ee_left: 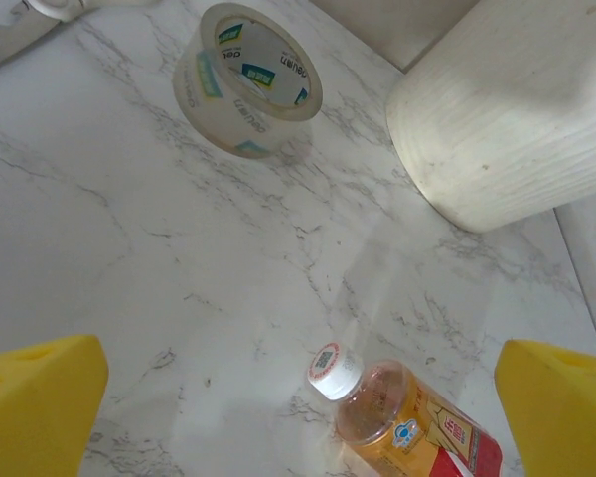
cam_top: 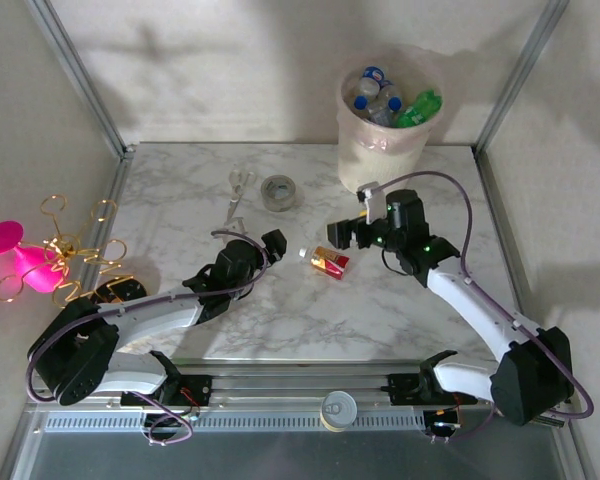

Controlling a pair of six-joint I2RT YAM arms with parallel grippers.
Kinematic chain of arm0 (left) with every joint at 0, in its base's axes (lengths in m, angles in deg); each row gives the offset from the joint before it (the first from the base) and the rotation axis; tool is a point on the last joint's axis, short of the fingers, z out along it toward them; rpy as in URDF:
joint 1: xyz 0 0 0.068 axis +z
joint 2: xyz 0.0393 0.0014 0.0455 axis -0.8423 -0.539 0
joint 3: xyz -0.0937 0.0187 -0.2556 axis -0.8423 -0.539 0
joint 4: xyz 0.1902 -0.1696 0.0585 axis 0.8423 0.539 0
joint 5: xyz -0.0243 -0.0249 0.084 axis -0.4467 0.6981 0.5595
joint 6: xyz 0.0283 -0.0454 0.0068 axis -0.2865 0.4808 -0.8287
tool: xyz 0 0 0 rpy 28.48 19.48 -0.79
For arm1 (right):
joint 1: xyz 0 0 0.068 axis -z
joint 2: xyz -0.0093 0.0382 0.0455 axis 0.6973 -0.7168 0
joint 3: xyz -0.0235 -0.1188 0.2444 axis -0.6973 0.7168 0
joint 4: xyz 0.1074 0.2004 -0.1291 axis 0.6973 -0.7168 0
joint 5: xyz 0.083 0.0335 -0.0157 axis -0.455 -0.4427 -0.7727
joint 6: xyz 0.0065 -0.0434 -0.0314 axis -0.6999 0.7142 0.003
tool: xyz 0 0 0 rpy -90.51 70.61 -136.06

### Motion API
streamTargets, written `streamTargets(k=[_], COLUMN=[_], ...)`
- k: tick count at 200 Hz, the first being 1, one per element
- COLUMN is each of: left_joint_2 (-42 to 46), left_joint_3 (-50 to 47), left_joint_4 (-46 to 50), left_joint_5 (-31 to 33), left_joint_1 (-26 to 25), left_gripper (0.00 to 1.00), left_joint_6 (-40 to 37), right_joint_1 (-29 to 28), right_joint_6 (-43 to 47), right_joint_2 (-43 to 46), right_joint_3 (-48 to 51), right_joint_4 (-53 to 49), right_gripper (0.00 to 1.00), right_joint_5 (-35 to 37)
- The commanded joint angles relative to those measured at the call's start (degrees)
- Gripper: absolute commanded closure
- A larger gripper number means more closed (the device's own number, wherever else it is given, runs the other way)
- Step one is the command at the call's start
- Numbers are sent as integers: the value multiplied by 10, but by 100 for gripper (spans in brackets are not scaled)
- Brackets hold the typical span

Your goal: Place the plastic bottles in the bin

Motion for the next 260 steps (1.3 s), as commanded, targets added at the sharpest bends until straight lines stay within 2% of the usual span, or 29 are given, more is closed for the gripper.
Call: streamTargets(k=[1, 42, 74, 114, 153, 214, 260], left_joint_2=[-9, -10, 7, 42, 64, 66, 66], left_joint_3=[11, 3, -26, -62, -82, -98, -99], left_joint_4=[-16, -27, -39, -39, -36, -54, -55], left_joint_5=[-9, -33, -44, -47, -45, -54, -54], left_joint_1=[13, 46, 69, 93, 103, 110, 113], left_gripper=[0, 0, 1, 0, 0, 0, 1], left_joint_6=[22, 58, 84, 101, 107, 114, 114], right_joint_1=[-29, -69, -103, -118, -118, -145, -146], right_joint_6=[35, 71, 107, 130, 132, 130, 127], right_joint_2=[-1, -66, -148, -245, -314, -367, -369], right_joint_3=[12, -16, -65, -105, -126, -148, -154], right_joint_4=[-61, -91, -134, -161, -165, -177, -184], right_gripper=[1, 1, 1, 1, 2, 16, 37], right_joint_5=[-17, 20, 86, 156, 185, 213, 204])
